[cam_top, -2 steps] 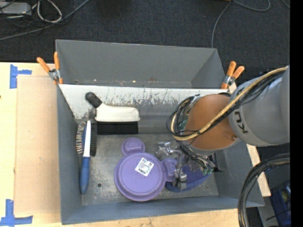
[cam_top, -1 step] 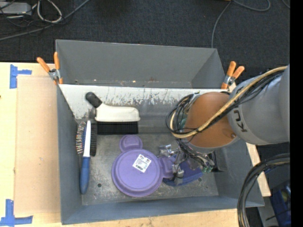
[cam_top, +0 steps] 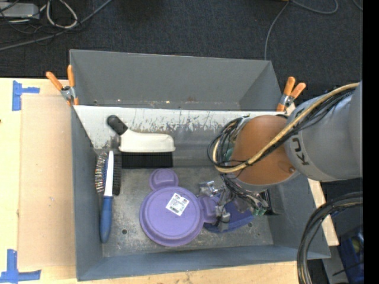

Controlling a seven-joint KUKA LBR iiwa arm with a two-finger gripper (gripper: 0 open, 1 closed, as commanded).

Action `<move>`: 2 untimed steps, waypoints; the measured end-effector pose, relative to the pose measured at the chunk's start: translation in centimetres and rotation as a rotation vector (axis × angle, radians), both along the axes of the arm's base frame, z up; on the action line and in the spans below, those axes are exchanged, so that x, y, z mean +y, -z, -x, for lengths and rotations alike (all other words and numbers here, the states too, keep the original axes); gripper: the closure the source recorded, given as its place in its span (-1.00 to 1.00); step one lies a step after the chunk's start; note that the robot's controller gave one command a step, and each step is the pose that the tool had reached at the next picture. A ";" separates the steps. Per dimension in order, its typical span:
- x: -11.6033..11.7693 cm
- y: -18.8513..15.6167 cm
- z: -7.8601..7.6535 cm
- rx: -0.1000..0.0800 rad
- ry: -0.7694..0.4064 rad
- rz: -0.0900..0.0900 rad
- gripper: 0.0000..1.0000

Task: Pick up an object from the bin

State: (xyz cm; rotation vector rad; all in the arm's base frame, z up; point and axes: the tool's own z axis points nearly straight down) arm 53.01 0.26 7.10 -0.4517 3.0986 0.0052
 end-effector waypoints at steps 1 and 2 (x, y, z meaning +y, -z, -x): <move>1.2 -0.1 -0.1 -0.003 -0.013 -0.001 -1.00; 1.1 -0.1 0.1 0.007 -0.012 0.001 1.00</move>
Offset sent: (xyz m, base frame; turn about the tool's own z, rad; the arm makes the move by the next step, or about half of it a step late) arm 0.0000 0.0000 0.0000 0.0000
